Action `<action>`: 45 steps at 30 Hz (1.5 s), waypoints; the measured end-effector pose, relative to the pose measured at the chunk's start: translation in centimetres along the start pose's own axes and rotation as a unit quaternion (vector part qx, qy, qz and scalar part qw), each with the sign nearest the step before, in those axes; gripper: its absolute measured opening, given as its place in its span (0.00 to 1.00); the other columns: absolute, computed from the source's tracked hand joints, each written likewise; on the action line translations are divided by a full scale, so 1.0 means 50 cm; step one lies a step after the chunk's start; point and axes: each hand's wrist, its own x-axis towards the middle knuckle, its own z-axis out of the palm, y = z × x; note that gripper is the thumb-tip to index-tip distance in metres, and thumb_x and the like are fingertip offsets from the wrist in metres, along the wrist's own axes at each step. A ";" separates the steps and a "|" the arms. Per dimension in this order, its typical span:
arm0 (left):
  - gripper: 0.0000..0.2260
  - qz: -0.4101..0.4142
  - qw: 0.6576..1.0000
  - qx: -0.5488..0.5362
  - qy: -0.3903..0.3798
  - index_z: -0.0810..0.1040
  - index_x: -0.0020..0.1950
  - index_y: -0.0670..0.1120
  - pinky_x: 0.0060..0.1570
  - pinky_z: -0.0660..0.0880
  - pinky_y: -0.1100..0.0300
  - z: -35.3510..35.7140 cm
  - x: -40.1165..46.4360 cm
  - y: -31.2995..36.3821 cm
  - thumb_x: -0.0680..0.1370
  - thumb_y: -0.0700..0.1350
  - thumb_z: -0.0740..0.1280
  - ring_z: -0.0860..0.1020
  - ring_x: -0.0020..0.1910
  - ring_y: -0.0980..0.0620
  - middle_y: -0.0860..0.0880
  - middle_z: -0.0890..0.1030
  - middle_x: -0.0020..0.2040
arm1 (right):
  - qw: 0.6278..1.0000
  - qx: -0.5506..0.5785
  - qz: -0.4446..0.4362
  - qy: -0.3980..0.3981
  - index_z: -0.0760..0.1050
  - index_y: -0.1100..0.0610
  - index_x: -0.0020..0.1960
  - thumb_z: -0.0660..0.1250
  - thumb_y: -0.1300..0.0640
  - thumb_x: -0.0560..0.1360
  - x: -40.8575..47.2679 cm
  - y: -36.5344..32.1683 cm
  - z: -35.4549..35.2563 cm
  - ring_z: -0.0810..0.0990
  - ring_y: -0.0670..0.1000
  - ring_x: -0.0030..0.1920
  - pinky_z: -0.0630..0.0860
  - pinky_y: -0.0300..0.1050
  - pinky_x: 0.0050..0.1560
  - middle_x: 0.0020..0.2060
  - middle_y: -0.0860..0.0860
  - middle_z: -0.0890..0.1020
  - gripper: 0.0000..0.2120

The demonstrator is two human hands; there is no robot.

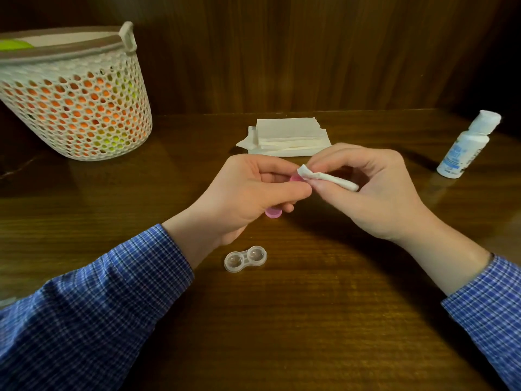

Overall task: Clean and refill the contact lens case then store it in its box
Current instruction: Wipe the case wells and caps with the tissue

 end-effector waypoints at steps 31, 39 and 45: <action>0.14 -0.010 0.989 -0.150 -0.004 0.89 0.53 0.43 0.42 0.82 0.63 -0.003 -0.003 -0.006 0.70 0.47 0.75 0.85 0.41 0.52 0.42 0.87 0.45 | 0.999 0.001 0.025 0.042 0.81 0.47 0.59 0.76 0.61 0.74 -0.010 -0.011 0.014 0.84 0.39 0.56 0.80 0.33 0.55 0.53 0.38 0.85 0.16; 0.17 -0.048 0.979 -0.194 -0.031 0.86 0.58 0.39 0.40 0.81 0.64 0.003 -0.004 -0.010 0.74 0.49 0.74 0.84 0.42 0.53 0.44 0.86 0.47 | 0.996 0.037 0.031 0.075 0.79 0.46 0.61 0.76 0.52 0.71 -0.017 -0.017 0.027 0.84 0.37 0.55 0.78 0.30 0.55 0.49 0.30 0.84 0.19; 0.18 -0.095 0.973 -0.200 -0.060 0.86 0.56 0.43 0.38 0.81 0.62 0.008 -0.005 -0.002 0.75 0.55 0.70 0.82 0.41 0.54 0.45 0.85 0.47 | 0.994 0.019 0.012 0.106 0.81 0.50 0.60 0.75 0.52 0.72 -0.018 -0.019 0.032 0.83 0.37 0.56 0.78 0.29 0.53 0.53 0.36 0.83 0.16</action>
